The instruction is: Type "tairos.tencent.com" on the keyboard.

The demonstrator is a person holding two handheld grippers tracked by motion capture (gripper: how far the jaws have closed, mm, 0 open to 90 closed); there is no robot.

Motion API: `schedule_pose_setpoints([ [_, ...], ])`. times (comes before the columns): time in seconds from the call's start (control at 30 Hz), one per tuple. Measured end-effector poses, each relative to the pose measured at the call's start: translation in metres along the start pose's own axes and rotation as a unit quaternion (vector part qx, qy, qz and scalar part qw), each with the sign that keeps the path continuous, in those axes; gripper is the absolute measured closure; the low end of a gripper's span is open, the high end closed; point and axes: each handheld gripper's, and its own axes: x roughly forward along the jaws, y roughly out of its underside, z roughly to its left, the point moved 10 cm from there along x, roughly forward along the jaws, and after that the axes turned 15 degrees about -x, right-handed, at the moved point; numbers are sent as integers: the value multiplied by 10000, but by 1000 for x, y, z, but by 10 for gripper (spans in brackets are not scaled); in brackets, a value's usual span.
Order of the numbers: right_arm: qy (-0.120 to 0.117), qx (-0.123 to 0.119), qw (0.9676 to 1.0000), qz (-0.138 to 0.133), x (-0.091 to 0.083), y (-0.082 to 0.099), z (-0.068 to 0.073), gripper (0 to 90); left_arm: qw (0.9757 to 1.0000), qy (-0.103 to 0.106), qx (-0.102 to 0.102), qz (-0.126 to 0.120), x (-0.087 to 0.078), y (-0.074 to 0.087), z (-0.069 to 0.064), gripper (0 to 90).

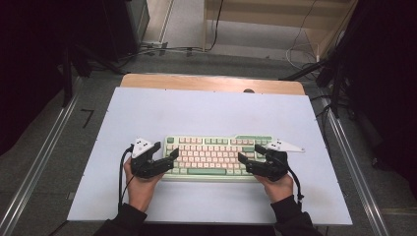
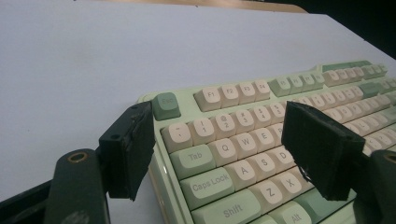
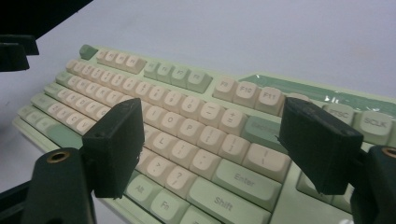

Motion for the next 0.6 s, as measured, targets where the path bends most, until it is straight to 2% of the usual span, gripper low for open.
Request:
schedule_pose_setpoints([
  [0.37, 295, 152, 9994, -16, -19, 11, -21, 206, 9999, 81, 40, 78, 5, 0, -6, 253],
  [0.6, 536, 205, 9984, 0, -30, 18, -35, 207, 9999, 85, 27, 69, 4, -1, -4, 253],
])
